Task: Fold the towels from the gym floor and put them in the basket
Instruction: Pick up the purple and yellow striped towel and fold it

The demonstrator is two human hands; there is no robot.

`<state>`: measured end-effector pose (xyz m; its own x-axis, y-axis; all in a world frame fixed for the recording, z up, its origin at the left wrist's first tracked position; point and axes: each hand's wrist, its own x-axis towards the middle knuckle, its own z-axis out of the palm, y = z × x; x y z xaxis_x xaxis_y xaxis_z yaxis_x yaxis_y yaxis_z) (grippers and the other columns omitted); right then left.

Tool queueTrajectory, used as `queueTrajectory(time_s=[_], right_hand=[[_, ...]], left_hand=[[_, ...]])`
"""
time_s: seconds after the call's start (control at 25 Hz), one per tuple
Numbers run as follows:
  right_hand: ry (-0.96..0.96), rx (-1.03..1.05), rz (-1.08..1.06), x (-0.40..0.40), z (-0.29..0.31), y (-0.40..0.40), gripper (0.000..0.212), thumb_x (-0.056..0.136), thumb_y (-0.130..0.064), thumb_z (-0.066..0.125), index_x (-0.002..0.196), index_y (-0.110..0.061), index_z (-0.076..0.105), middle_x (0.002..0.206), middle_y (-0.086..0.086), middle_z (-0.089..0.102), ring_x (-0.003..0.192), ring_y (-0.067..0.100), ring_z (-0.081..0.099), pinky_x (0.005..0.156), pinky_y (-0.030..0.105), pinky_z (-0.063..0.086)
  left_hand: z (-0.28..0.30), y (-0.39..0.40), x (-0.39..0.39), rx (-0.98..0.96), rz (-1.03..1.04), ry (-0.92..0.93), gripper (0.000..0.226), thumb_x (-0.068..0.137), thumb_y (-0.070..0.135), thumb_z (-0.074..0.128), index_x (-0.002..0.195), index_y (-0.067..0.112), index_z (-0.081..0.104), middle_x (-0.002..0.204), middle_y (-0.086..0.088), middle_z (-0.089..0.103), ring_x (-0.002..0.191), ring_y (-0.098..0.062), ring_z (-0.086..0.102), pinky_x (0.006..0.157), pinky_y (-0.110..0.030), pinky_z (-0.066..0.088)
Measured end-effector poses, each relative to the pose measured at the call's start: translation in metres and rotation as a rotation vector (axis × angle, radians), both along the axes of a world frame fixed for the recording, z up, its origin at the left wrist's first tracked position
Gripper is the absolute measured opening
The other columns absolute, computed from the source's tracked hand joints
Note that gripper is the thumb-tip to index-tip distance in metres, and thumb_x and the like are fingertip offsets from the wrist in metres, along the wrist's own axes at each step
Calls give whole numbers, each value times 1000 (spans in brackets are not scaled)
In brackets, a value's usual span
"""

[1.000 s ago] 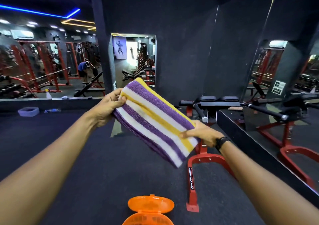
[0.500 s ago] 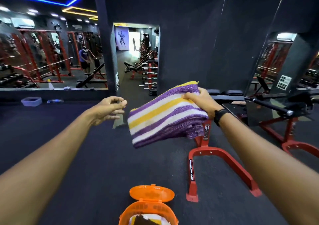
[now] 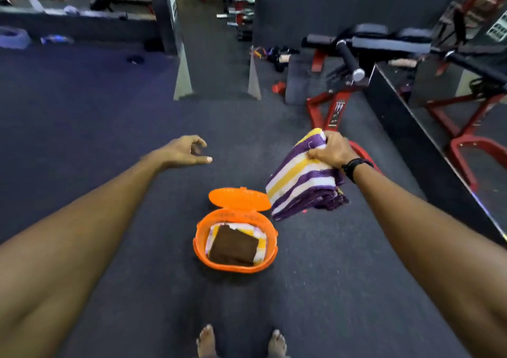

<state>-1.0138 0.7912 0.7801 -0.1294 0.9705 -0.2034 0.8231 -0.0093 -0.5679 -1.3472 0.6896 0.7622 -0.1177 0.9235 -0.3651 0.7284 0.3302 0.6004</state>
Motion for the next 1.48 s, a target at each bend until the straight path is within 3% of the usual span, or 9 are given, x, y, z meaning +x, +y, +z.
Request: queueTrajectory(time_s=[0.16, 0.32, 0.56, 0.72, 0.8, 0.92, 1.04, 1.28, 1.48], right_hand=[[-127, -71, -47, 8, -89, 4, 30, 71, -27, 75, 90, -15, 55, 107, 19, 65, 102, 38, 59, 84, 38, 44], [-199, -153, -75, -4, -180, 5, 32, 75, -23, 74, 101, -12, 58, 109, 19, 63, 104, 38, 57, 85, 38, 44], [-42, -319, -31, -38, -279, 23, 40, 74, -8, 78, 110, -6, 62, 99, 6, 62, 94, 22, 59, 71, 21, 36], [-47, -339, -20, -17, -360, 68, 98, 53, -59, 83, 129, -9, 45, 128, 14, 54, 108, 24, 52, 102, 43, 42], [-109, -290, -13, -34, -337, 62, 81, 68, -49, 77, 131, -12, 43, 132, 18, 51, 116, 34, 53, 100, 48, 43], [-224, -231, 63, -61, -290, 49, 55, 82, -28, 72, 129, -10, 49, 130, 18, 53, 116, 35, 53, 96, 40, 45], [-201, -223, 153, -72, -254, 43, 53, 82, -30, 72, 127, -10, 51, 128, 16, 54, 113, 33, 54, 91, 39, 46], [-88, -112, 227, -89, -135, 35, 53, 83, -33, 72, 127, -12, 52, 134, 12, 52, 122, 27, 50, 99, 34, 41], [30, 24, 259, -100, -37, 39, 50, 80, -36, 74, 121, -13, 57, 129, 7, 57, 121, 22, 52, 99, 32, 41]], left_hand=[[-75, 10, -8, -116, -20, -14, 54, 85, 29, 70, 131, 9, 50, 131, -11, 54, 117, -24, 53, 93, -31, 42], [-151, 23, -25, -192, -63, 14, 50, 86, 30, 68, 129, 11, 51, 129, -11, 56, 116, -24, 54, 97, -35, 44], [-230, 25, -54, -284, -71, 22, 48, 87, 29, 67, 128, 9, 53, 125, -11, 58, 113, -23, 56, 94, -32, 44], [-255, 30, -66, -303, -78, 44, 49, 87, 28, 67, 128, 8, 52, 126, -14, 57, 113, -24, 56, 95, -33, 44], [-254, 34, -63, -276, -70, 49, 49, 87, 27, 67, 129, 7, 51, 127, -13, 57, 115, -25, 55, 95, -32, 43], [-237, 37, -51, -190, -70, 51, 49, 87, 25, 68, 129, 6, 51, 129, -13, 56, 118, -25, 53, 98, -34, 43], [-206, 35, -41, -123, -66, 22, 47, 86, 24, 68, 127, 9, 52, 129, -12, 56, 118, -25, 53, 97, -35, 43], [-108, 28, -41, 16, -52, 26, 51, 86, 27, 69, 130, 9, 51, 133, -12, 54, 122, -25, 52, 100, -36, 42], [-22, 10, -49, 156, 21, 54, 49, 87, 29, 68, 129, 10, 52, 129, -12, 57, 118, -24, 53, 91, -29, 40]])
